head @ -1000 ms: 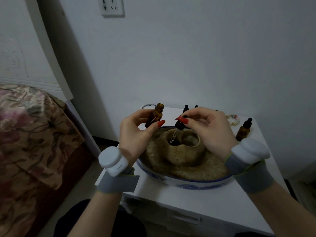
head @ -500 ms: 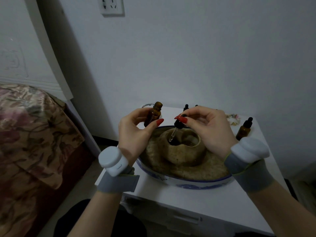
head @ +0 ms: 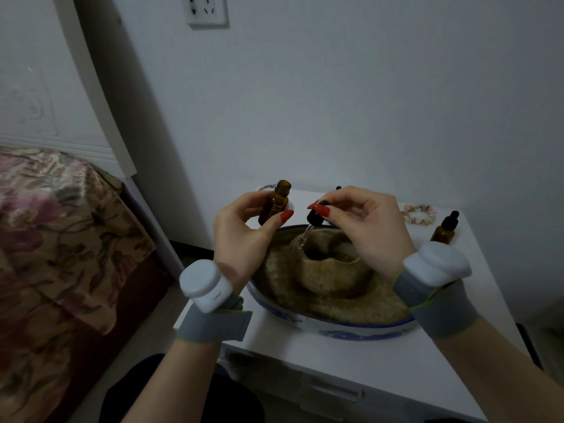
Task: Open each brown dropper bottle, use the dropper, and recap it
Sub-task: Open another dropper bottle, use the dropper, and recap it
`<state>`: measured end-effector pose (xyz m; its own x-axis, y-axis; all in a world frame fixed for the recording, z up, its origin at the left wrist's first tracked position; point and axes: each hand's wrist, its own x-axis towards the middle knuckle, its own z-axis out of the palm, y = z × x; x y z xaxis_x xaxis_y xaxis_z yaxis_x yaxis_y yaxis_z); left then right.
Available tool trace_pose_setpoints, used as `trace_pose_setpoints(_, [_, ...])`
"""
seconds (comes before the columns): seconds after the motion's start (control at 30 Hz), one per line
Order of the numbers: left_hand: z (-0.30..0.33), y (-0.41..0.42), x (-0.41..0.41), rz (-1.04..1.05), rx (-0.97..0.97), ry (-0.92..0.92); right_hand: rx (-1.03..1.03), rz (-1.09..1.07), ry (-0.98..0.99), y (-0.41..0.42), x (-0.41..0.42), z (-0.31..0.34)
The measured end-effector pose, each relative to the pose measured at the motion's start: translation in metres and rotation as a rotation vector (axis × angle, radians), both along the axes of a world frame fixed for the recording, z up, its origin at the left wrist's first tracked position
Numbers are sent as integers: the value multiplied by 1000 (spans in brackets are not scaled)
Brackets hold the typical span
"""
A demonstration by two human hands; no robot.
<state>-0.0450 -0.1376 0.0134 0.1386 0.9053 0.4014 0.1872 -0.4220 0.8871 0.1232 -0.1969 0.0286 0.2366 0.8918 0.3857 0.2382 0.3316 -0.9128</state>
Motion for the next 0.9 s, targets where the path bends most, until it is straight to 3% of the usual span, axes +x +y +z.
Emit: trace_pose_setpoints(0.9, [2,1,-3,6,5,-19,59,13,30,10,4,-6])
